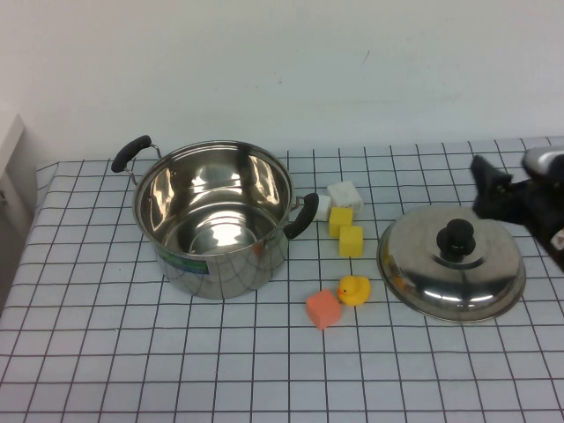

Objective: Cover the pot
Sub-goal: Pick up the pot lid

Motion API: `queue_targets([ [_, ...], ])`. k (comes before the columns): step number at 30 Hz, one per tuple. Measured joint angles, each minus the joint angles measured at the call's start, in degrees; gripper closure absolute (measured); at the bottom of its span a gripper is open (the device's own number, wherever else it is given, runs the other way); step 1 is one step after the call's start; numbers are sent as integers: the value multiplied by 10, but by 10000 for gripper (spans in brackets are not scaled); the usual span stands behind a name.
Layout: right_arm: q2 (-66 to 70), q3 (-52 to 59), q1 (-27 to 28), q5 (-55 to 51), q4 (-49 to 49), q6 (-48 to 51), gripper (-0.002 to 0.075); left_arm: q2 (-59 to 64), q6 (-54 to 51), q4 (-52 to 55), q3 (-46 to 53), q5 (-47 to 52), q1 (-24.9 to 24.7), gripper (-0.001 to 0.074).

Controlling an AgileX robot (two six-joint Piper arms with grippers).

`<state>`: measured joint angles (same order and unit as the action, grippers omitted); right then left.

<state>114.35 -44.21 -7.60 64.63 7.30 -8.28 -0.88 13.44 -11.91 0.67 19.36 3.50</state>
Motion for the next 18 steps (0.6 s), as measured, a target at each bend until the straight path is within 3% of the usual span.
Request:
queue_targets([
  [8, 123, -79, -17, 2, -2, 9, 146, 0, 0, 0, 0, 0, 0, 738],
  [18, 197, -98, -18, 4, -15, 15, 158, 0, -1, 1, 0, 0, 0, 737],
])
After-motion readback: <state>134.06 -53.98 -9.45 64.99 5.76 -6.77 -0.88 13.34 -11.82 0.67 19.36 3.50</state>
